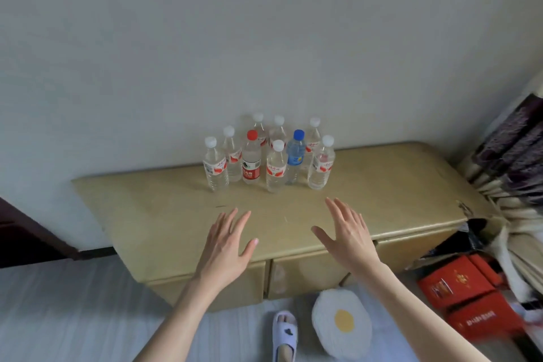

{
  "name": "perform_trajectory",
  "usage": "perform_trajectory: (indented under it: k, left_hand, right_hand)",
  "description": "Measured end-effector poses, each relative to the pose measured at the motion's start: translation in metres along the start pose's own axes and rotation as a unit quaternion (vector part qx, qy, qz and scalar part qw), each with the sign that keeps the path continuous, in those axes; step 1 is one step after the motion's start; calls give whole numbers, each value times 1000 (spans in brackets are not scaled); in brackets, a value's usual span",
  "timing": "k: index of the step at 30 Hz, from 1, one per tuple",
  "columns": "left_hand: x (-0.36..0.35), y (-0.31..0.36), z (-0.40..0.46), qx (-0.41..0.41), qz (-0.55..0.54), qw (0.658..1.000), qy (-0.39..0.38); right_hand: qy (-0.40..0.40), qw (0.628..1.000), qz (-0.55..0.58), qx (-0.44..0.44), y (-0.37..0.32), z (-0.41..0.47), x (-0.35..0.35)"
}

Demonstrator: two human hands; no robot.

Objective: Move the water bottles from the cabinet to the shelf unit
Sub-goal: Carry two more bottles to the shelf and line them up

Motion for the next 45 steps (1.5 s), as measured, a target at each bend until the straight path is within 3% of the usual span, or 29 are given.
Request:
perform_trajectory:
  k: [10, 16, 21, 26, 32, 36, 41, 45]
  left_hand:
    - [-30, -7, 174, -20, -18, 999, -21]
    - [-51, -17, 240, 28, -51, 996, -64]
    - [-57, -25, 275, 42, -114, 991, -55]
    - [-63, -25, 288, 81, -191, 978, -20]
    - [-69, -34, 280, 107, -263, 959, 10]
    - [-67, -35, 286, 49, -220, 974, -41]
    - [-65, -30, 286, -29, -222, 969, -101]
    - [-70, -11, 274, -58, -254, 960, -103]
  right_hand:
    - [-16, 999, 32, -23, 33, 171, -10]
    - [-30, 985, 140, -98, 52, 241, -19]
    - [-73, 970, 190, -135, 56, 281, -31]
    - [16, 966, 209, -150, 60, 284, -38]
    - [46, 961, 223, -160, 65, 268, -44]
    - [65, 957, 227, -166, 58, 246, -43]
    - [117, 912, 288, -267, 49, 207, -38]
    - [152, 880, 320, -316, 54, 153, -19]
Point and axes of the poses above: each hand's wrist, its own z-axis towards the middle knuckle, its own x-axis out of the back of the hand, y = z × x, the point moved 3 cm from there along z, towards the middle knuckle, and after that the axes turned 7 degrees about -x, right-handed, at the moved point
